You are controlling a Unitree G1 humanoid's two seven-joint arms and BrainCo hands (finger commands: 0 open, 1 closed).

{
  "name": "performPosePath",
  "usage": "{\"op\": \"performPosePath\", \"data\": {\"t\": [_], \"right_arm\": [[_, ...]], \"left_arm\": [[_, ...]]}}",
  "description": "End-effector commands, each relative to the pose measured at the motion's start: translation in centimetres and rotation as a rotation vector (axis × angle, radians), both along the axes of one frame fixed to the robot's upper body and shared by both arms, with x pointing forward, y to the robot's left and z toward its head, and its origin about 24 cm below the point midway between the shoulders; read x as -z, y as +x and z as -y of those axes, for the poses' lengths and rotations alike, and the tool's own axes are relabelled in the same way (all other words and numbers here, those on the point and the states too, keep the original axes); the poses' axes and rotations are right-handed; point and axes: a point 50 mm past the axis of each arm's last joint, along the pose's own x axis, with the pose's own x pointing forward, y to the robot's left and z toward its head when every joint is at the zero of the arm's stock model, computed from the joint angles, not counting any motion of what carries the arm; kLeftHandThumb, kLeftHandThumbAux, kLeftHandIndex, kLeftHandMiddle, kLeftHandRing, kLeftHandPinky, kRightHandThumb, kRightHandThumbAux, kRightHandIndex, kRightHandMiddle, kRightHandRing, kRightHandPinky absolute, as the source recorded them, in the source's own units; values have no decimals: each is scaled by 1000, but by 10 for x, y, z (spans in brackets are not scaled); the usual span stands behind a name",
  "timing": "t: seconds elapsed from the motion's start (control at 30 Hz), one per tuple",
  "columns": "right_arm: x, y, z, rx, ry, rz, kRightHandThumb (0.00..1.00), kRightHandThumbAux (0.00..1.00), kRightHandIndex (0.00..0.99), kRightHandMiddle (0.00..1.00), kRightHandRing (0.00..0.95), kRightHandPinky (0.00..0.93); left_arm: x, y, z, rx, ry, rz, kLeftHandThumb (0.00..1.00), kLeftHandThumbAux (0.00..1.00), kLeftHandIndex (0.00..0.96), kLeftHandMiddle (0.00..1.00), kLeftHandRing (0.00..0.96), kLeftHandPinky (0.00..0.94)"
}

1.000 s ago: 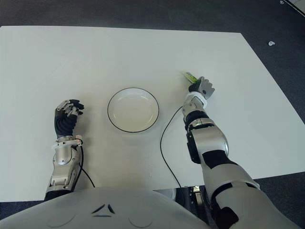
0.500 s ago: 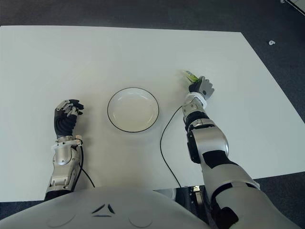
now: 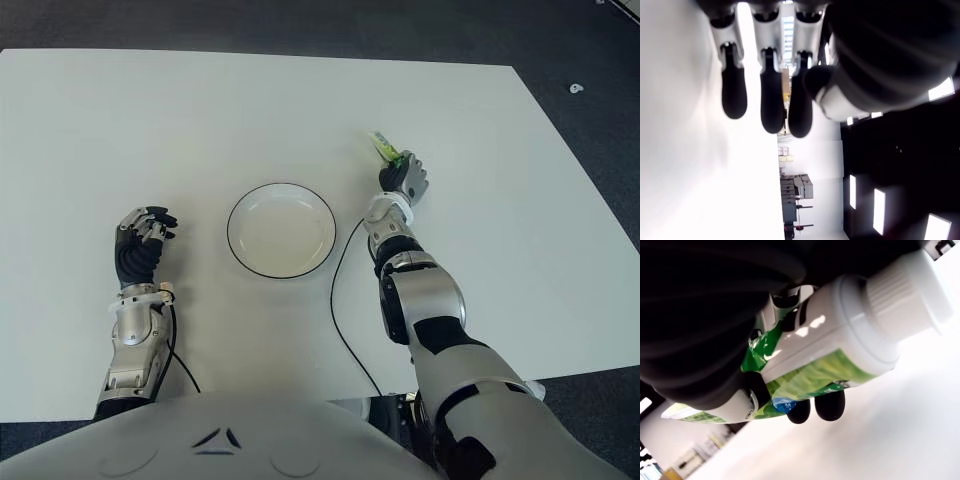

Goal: Put the toothpaste on the table into the plate.

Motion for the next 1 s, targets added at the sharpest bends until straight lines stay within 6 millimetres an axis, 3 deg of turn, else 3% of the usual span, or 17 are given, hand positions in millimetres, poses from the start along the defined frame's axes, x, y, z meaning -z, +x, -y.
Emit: {"op": "performPosePath", "data": {"t": [0.03, 0.37, 0.53, 1.0], "right_arm": [[-8, 0, 0, 14, -12, 94, 739, 713, 440, 894, 873, 850], [-32, 3, -18, -48, 11, 363, 736, 714, 439, 903, 884, 857], [-45, 3, -33, -181, 43, 504, 737, 714, 439, 900, 882, 850], [-67, 0, -63, -544, -51, 637, 740, 714, 440, 910, 898, 900]], "left_arm": [[21, -13, 0, -19, -29, -123, 714, 717, 433, 515, 506, 527], [23, -12, -1, -17, -18, -130, 714, 717, 433, 516, 504, 507], [22, -11, -1, -12, -17, -125, 714, 718, 432, 514, 501, 502], [22, -10, -1, -8, -7, -122, 714, 718, 433, 513, 499, 517]]}}
